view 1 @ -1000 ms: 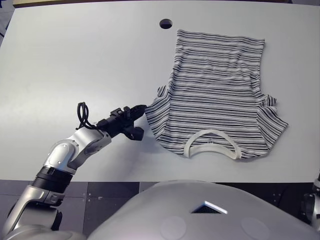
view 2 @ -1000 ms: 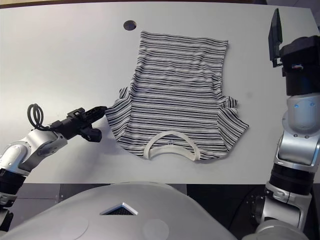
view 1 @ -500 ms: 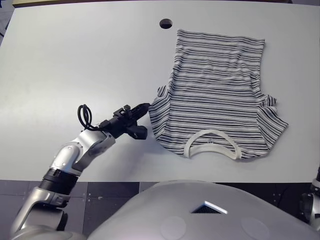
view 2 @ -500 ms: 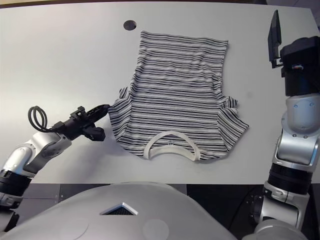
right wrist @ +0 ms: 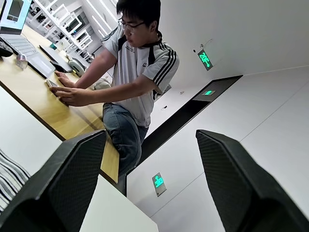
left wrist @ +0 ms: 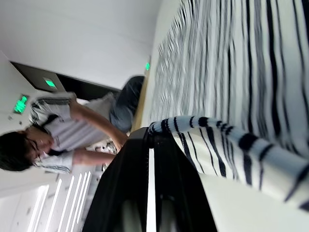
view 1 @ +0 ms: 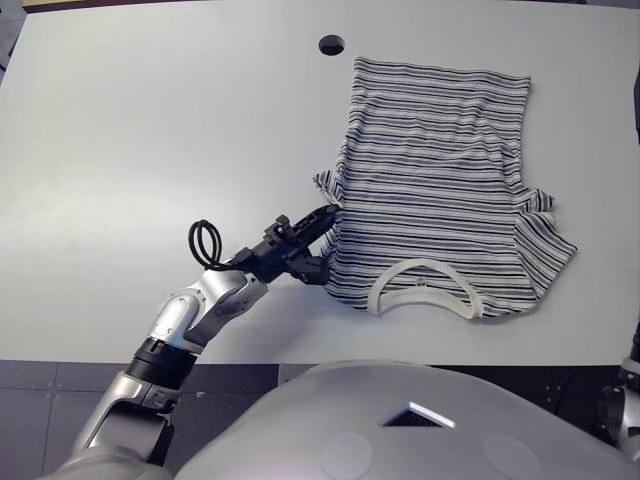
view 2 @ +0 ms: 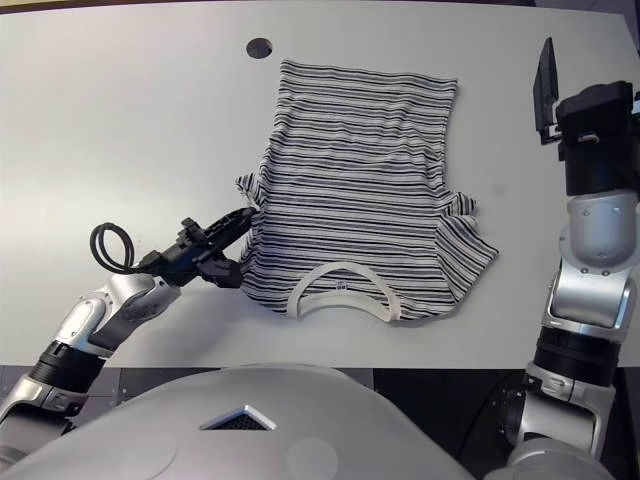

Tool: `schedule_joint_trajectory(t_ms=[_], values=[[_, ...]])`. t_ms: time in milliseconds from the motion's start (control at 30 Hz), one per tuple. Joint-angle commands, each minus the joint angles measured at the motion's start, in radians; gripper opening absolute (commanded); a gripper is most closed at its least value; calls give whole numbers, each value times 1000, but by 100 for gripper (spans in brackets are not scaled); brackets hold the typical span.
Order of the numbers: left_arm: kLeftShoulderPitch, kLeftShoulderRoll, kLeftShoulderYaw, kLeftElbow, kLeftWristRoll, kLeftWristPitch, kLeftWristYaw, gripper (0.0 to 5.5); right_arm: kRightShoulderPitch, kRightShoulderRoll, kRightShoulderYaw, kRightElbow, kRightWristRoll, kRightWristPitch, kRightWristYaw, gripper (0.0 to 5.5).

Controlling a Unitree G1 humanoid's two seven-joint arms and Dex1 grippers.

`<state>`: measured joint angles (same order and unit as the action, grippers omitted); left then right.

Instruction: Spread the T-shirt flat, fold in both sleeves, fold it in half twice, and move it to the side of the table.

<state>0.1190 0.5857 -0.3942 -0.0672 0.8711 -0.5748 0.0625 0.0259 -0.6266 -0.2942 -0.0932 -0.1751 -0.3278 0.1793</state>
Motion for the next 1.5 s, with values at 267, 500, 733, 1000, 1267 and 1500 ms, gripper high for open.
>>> schedule_joint_trajectory(t_ms=[267, 500, 733, 1000, 1267, 1500], values=[[-47, -38, -64, -36, 54, -44, -16, 13, 308, -199, -52, 151, -129, -127, 114, 341], [-59, -29, -83, 27, 39, -39, -56, 125, 638, -310, -133, 11, -120, -214, 333, 341], [-54, -39, -74, 36, 26, -29, -50, 242, 802, -325, -153, -127, -252, -234, 448, 341], [-13, -63, 38, -66, -28, 5, 47, 290, 600, -352, 24, -4, -400, -230, 413, 341], [13, -71, 96, -121, -79, -4, 58, 290, 484, -375, 114, 99, -457, -214, 347, 341], [30, -82, 126, -129, -87, -5, 66, 290, 414, -402, 164, 190, -474, -201, 290, 341]])
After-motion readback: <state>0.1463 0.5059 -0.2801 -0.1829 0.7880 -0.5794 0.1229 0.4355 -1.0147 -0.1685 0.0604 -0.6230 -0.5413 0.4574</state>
